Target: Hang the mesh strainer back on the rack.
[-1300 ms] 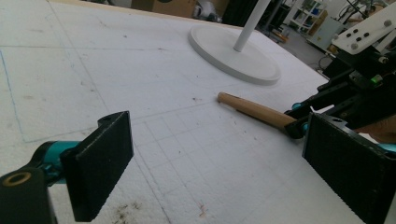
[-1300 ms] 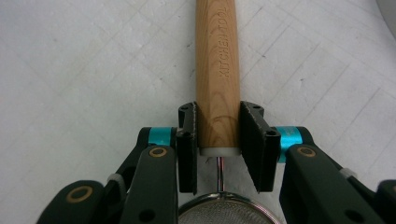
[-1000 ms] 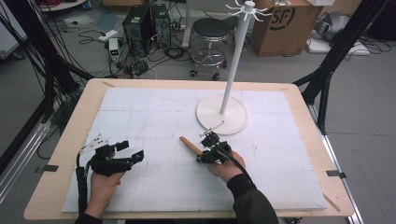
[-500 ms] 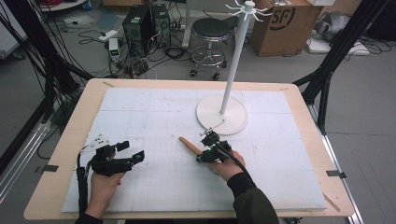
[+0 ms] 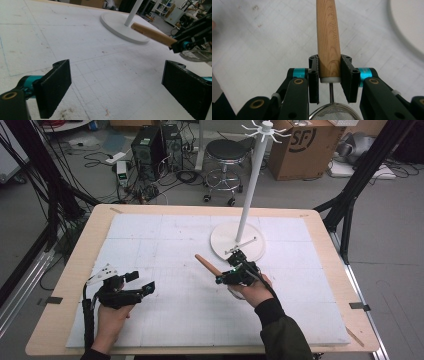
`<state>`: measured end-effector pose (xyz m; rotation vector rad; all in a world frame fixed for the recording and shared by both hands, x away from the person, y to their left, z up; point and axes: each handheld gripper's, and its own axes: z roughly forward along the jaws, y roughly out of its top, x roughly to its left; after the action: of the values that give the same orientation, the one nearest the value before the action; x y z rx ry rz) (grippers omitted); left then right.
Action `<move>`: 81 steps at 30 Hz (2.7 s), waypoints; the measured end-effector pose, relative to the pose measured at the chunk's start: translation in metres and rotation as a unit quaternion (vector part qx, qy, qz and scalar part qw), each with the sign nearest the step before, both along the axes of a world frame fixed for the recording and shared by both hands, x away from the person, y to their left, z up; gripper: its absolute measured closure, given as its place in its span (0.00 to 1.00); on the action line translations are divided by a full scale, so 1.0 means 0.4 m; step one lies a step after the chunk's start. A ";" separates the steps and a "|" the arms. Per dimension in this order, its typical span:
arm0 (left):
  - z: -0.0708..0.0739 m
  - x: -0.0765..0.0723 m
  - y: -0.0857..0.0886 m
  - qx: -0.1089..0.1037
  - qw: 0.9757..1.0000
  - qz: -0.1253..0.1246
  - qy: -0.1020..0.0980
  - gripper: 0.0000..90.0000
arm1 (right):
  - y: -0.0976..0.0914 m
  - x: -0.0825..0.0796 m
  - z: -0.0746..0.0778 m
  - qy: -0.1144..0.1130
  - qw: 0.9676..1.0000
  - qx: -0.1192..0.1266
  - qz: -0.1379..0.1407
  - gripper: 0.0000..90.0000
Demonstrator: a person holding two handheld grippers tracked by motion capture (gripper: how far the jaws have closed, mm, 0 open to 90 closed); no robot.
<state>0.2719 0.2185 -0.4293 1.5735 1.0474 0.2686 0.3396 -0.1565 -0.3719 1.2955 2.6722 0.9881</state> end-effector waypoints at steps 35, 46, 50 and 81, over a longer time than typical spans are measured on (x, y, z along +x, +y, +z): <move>0.000 -0.002 0.001 0.001 1.000 -0.003 0.001 0.11 | -0.185 0.007 0.169 -0.175 0.946 0.238 -0.130 0.79; 0.000 -0.003 -0.004 0.004 1.000 -0.004 0.002 0.11 | -0.214 -0.010 0.205 -0.240 0.924 0.247 -0.167 0.79; 0.000 -0.004 -0.005 0.002 1.000 -0.004 0.002 0.11 | -0.224 -0.016 0.222 -0.261 0.916 0.252 -0.172 0.79; 0.000 -0.005 -0.008 -0.005 1.000 -0.004 -0.003 0.11 | -0.291 0.000 0.287 -0.334 0.867 0.292 -0.228 0.79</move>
<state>0.2700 0.2154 -0.4294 1.5666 1.0366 0.2634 0.3396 -0.2728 -0.2570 1.2307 1.5076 1.8049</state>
